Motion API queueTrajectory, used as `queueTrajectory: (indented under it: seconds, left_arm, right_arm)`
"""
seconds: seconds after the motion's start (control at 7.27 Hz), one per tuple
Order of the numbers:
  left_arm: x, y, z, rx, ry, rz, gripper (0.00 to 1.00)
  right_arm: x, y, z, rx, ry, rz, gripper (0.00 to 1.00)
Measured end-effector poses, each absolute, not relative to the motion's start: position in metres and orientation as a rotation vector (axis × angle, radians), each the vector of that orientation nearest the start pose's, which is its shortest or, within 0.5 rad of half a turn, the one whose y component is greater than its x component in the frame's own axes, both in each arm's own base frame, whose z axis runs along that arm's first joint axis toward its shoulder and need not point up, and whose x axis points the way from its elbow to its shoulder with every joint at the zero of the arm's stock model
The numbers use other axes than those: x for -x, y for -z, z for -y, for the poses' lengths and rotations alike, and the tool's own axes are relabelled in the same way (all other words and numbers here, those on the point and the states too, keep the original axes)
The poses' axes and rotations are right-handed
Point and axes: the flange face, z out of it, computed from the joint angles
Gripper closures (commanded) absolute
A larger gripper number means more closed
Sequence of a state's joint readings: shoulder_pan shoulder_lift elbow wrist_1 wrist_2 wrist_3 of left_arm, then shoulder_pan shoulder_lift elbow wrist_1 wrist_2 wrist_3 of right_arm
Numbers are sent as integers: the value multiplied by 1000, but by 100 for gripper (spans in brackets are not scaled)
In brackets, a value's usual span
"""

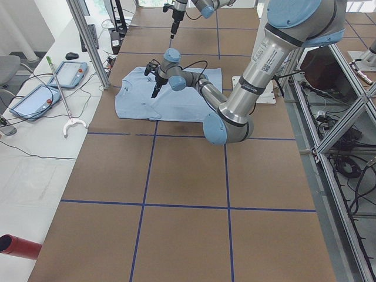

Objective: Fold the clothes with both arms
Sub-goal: 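Move both grippers down to the shirt hem nearest the robot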

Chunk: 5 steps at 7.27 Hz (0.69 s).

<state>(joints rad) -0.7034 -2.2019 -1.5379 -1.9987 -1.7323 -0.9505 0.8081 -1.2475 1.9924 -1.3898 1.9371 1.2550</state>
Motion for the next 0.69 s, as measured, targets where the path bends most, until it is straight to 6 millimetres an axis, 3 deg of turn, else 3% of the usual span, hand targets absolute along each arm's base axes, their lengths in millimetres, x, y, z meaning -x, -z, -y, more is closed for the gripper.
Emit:
queueTrajectory:
  seconds: [0.14, 0.28, 0.55, 0.69]
  left_arm:
    - [-461, -248, 526, -509, -17, -921, 0]
    - [-452, -254, 489, -497, -31, -951, 0]
    - [-431, -274, 412, -429, -8, -1009, 3]
    - [-424, -288, 375, -373, 45, -1023, 30]
  right_arm:
    - [345, -272, 428, -196, -330, 959, 2]
    - [374, -273, 379, -193, -390, 956, 7]
    - [408, -282, 287, -142, -522, 966, 23]
    - [418, -283, 252, -106, -592, 980, 24]
